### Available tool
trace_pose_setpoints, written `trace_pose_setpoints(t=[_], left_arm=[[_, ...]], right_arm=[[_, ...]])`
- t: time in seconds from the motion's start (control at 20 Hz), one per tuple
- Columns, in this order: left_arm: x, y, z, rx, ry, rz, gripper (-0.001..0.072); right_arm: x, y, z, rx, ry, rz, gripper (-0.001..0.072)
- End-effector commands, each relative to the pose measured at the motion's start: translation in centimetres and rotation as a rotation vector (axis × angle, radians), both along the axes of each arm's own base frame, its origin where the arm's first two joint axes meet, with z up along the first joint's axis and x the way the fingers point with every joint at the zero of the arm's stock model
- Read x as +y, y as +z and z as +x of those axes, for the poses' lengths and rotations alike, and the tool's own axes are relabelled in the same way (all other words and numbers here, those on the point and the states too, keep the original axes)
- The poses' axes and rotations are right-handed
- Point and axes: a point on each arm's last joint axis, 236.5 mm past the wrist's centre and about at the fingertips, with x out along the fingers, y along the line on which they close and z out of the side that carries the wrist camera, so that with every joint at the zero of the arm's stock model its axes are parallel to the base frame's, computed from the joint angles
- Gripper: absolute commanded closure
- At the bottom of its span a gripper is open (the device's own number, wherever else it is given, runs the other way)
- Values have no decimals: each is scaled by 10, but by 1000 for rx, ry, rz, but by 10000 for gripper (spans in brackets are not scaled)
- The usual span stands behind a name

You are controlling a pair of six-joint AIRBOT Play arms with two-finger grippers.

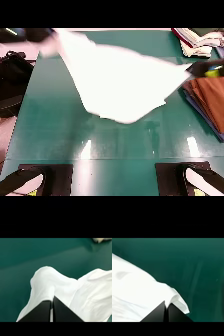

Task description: Fold the shirts.

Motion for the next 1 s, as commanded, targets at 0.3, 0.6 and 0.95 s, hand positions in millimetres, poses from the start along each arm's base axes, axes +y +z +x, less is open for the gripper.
trace_pose_setpoints(t=[0.3,0.6,0.95], left_arm=[[56,243,-207,-731,117,-94,682],[46,176,-109,-500,131,-9,682],[22,-101,102,222,128,152,677]], right_arm=[[-15,217,-135,-490,-167,-122,696],[-24,189,-101,-277,-130,-83,697],[-14,-18,8,288,-82,-102,697]])
